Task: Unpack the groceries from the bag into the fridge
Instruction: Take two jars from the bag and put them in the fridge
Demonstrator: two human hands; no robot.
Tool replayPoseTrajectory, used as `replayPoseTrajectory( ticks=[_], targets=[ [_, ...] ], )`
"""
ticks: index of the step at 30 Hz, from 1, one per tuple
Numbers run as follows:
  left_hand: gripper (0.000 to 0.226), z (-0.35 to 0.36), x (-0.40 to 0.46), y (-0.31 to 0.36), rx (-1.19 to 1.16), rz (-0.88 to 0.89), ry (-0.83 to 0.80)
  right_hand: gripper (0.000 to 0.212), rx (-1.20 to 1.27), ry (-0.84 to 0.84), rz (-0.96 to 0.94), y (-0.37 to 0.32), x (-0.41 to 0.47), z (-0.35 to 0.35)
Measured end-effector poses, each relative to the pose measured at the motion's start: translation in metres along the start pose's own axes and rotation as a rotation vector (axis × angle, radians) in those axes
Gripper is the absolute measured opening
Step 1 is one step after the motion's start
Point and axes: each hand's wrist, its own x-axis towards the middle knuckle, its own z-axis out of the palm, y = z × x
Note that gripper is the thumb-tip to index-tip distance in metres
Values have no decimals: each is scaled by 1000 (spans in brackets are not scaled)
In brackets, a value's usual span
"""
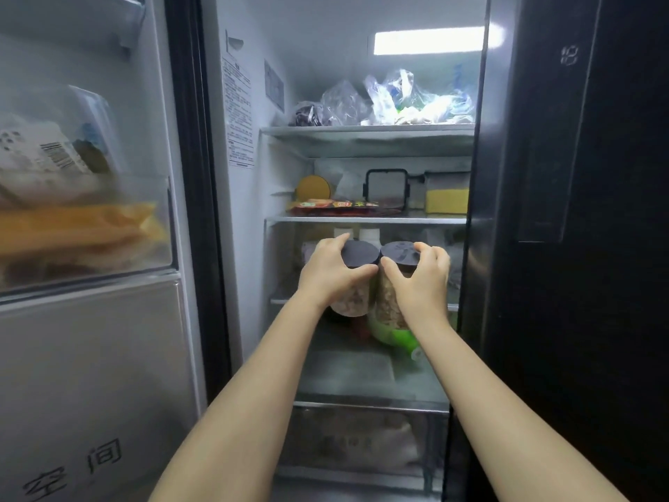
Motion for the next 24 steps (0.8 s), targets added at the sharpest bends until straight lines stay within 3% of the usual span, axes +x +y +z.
replayPoseTrajectory(
  ticks=[9, 13, 20, 24],
  targets=[
    [64, 26, 16, -3, -43, 54, 94, 50, -79, 94, -14, 11, 16, 8],
    [56, 36, 17, -7, -103, 33, 96, 48, -156, 14, 1, 15, 20, 8],
    [55, 45, 12, -16, -290, 28, 79, 58, -115, -64, -5, 19, 18, 6],
    [62, 53, 7, -22, -221, 70, 117, 50, -97, 75, -103, 21, 14, 6]
  ],
)
